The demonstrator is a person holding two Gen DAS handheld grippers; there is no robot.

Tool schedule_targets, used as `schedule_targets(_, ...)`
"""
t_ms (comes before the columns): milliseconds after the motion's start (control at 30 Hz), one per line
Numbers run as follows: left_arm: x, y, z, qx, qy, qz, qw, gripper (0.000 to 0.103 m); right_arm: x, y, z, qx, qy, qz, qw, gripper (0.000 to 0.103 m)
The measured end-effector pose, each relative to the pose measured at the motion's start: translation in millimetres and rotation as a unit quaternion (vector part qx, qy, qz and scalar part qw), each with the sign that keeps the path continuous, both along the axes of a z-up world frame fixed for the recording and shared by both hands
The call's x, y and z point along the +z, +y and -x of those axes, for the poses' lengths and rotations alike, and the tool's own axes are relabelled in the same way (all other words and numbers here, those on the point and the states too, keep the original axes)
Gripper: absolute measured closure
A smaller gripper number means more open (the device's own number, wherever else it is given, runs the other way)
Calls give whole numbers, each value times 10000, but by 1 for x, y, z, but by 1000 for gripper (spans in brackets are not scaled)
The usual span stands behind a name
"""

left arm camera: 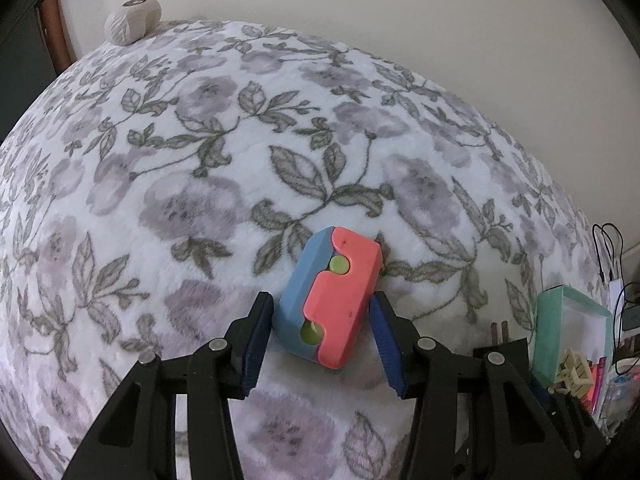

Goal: Organize rigid objects
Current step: 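Carry the block with the left tool while the right tool carries the black box, both releasing into the tray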

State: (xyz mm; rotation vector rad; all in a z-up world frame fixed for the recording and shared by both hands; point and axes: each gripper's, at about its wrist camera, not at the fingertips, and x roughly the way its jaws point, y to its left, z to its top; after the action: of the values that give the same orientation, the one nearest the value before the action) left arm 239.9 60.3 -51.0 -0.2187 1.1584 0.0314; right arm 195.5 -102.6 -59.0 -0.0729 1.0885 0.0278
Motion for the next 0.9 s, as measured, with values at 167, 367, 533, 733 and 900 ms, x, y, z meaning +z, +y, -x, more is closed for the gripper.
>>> schedule_targets(167,10,1,8,33,-5,10,10000,53,1,2,9,5,25,-9,10000,59)
schedule_targets(367,24,-1,16,52,-29,63,10000,55,5,4,26,-4,134,-133,9998,59)
schedule_targets(533,41,-1,27,125,-76,157,9998,56,20,3,42,-44,77,-155,9998,59)
schedule_targets(733,78,-8,50,95,-327,337,9989,56,49,-3,62,-122,-106,-197,9997,59)
schedule_targets(900,99,-18,74,-73,-513,208,9984,56,72,-14,84,-263,-252,-246,9990,59)
